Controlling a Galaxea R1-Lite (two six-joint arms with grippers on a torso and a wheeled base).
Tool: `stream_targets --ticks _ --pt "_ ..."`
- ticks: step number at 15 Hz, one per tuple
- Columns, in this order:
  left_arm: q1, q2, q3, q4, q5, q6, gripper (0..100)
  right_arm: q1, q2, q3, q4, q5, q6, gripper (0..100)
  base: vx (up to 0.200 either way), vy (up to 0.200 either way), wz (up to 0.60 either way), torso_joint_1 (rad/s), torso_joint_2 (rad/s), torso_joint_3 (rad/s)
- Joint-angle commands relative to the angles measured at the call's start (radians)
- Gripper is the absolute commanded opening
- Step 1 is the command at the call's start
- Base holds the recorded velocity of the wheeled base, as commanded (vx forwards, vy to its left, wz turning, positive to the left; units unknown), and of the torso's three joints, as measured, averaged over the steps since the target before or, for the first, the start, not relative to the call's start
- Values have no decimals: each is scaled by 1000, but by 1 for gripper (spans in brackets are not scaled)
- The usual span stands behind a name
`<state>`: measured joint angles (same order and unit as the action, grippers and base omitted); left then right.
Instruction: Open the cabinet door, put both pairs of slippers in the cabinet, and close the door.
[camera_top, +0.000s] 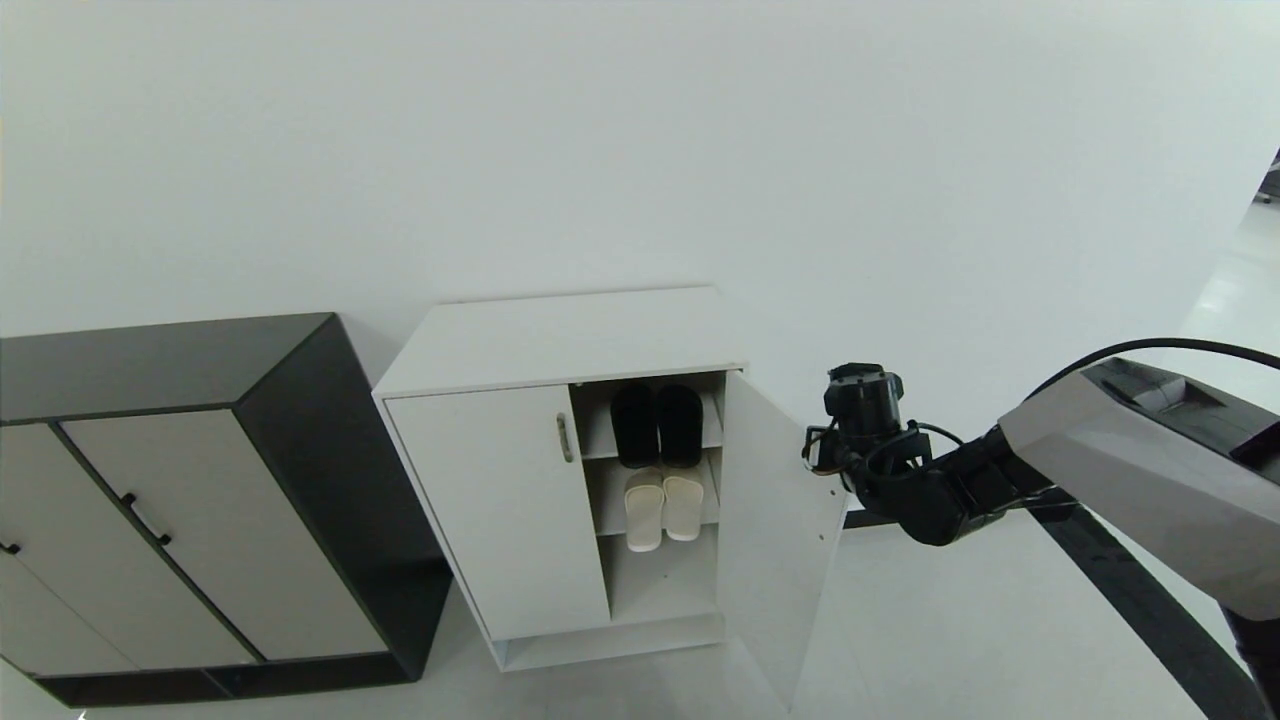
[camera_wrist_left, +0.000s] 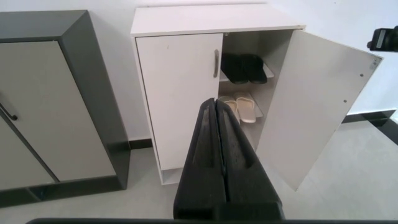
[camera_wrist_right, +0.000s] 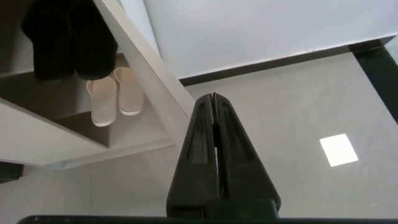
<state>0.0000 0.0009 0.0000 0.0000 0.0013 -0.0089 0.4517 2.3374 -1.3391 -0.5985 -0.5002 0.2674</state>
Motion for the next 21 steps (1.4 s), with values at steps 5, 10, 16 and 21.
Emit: stream_targets --ticks 5,10,16,21 --pt "0 1 0 0 0 0 0 1 13 0 -1 -1 -1 0 0 0 0 0 0 0" --pt "0 1 0 0 0 0 0 27 5 17 -1 -4 1 0 0 0 0 0 0 0" --pt "0 1 0 0 0 0 0 157 -58 97 -4 -9 16 0 0 0 0 0 0 0" --pt "0 1 0 0 0 0 0 226 -138 192 -58 -1 18 0 0 0 0 0 0 0"
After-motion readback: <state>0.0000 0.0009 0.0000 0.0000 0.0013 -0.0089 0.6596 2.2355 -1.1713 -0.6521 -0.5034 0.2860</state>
